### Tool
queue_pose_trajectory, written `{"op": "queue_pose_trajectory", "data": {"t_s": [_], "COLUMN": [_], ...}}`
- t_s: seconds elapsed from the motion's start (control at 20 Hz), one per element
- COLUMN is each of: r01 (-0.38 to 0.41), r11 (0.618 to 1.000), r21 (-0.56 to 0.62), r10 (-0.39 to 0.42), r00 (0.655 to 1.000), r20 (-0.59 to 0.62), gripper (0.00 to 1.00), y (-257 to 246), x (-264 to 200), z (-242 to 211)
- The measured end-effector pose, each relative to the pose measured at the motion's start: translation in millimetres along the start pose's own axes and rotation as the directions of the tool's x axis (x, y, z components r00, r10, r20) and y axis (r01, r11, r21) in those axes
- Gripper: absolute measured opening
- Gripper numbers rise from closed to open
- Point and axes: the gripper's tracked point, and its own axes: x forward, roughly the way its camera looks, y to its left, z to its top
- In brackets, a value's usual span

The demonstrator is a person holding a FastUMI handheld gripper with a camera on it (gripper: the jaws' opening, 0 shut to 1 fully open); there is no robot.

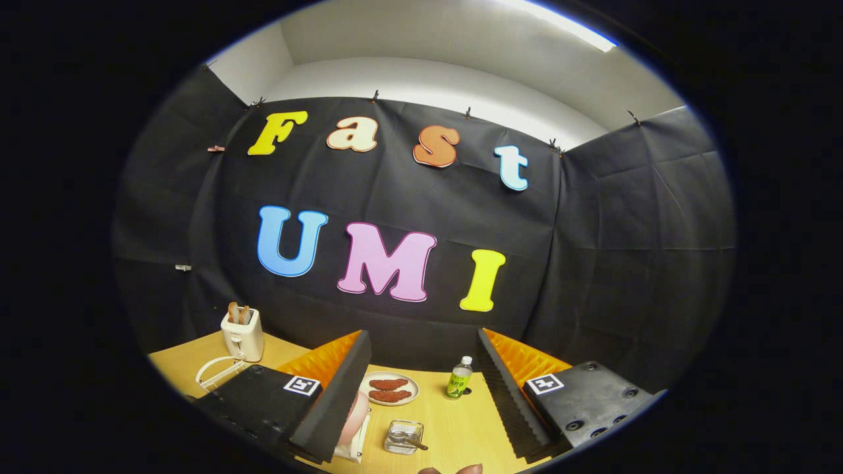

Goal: Take the plate from the dish rack, then take the spoon from the basket and place it into the plate.

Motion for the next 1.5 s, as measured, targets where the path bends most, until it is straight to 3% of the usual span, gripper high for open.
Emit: {"op": "queue_pose_trajectory", "data": {"t_s": [0.7,0.95,1.05,1.2,1.35,1.5], "r01": [-0.025,-0.108,-0.169,-0.253,-0.26,-0.227], "r11": [1.0,0.994,0.985,0.965,0.956,0.964], "r21": [-0.004,0.019,0.036,0.07,0.134,0.139], "r10": [0.025,0.11,0.172,0.253,0.284,0.255], "r00": [0.999,0.976,0.937,0.828,0.723,0.635], "r20": [-0.041,-0.189,-0.304,-0.5,-0.63,-0.73], "gripper": [0.97,0.97,0.97,0.97,0.97,0.96], "y": [13.0,44.7,66.5,92.0,105.3,115.3], "x": [-7.9,6.9,19.3,27.1,37.4,49.2], "z": [-18.1,-55.7,-83.7,-140.1,-178.9,-216.6]}}
